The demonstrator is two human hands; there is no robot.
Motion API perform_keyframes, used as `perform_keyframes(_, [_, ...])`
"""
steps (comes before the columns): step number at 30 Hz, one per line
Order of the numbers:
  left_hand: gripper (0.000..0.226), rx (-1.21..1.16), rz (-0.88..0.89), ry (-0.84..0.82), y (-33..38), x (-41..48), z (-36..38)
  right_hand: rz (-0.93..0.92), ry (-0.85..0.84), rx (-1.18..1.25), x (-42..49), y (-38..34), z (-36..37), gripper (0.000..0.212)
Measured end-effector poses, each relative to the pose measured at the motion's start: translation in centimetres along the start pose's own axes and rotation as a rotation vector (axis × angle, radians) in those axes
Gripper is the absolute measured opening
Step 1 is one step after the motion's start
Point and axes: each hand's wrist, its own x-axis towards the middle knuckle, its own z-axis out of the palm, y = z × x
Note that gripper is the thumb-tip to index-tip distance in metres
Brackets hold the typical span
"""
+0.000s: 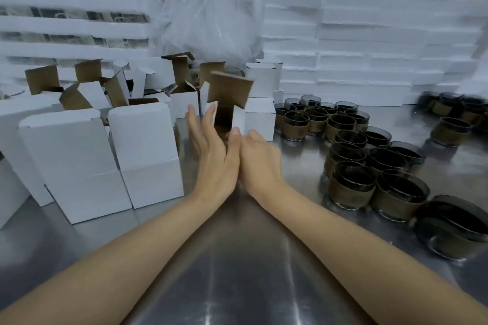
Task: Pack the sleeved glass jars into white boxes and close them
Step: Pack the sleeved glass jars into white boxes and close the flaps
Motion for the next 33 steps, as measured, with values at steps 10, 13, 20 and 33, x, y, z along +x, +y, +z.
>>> perform_keyframes(10, [0.045, -0.258, -0.297, -0.098, -0.6, 0.9, -1.0, 0.2, 0.308, 0.259, -0.5, 1.4, -1.3, 0.006])
perform_keyframes(13, [0.045, -0.281, -0.295, -0.101, -0.6, 0.9, -0.8, 0.261, 0.407, 0.307, -0.5, 1.9, -0.9, 0.007])
perform_keyframes(20, [0.045, -0.222, -0.2, -0.164, -0.6, 1.0, -0.9, 0.321, 0.162, 0.584, -0.6, 2.6, -0.3, 0.046])
perform_keyframes(33, [0.08, 0.01, -0.248, -0.407, -1.7, 1.1, -0.6, 0.522, -0.027, 0.589, -0.2, 3.9, 0.5, 0.051])
